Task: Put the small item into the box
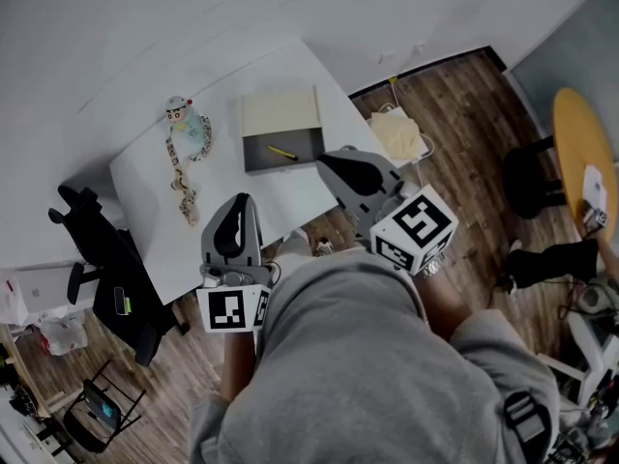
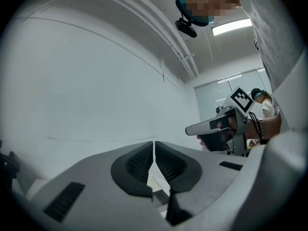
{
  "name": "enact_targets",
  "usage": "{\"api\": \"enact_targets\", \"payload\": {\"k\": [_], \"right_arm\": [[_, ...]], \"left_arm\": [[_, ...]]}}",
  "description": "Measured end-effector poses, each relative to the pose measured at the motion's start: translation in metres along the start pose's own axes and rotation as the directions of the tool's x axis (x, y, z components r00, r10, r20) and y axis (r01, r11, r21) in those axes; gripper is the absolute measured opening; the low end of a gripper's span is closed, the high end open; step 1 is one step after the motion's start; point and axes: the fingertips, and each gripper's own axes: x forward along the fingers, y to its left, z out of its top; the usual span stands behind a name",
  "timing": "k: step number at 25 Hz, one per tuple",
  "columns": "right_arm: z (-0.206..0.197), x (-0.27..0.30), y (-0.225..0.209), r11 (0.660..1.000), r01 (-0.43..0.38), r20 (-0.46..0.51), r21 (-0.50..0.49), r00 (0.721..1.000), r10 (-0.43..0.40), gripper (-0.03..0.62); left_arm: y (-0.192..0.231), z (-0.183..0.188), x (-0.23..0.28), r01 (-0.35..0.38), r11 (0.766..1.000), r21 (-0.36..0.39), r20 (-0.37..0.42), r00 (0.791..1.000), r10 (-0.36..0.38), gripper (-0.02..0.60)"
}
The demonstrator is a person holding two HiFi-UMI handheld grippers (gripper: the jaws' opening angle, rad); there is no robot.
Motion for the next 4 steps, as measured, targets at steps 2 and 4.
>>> {"api": "enact_targets", "payload": {"k": [2, 4], "right_arm": [[-0.0002, 0.0004, 0.0004, 1.000, -0.004, -0.001, 0.000, 1.000, 0.004, 0.032], [-0.0004, 0.0011, 0.0005, 1.000, -0.007, -0.002, 0.000, 1.000, 0.007, 0.032]], "left_arm": [[0.0001, -0.0002, 0.0000, -0.003, 1.000, -0.001, 0.000, 1.000, 0.003, 0.045], [0.0003, -0.0003, 0.0003, -0.004, 1.000, -0.002, 0.000, 1.000, 0.004, 0.044]]}}
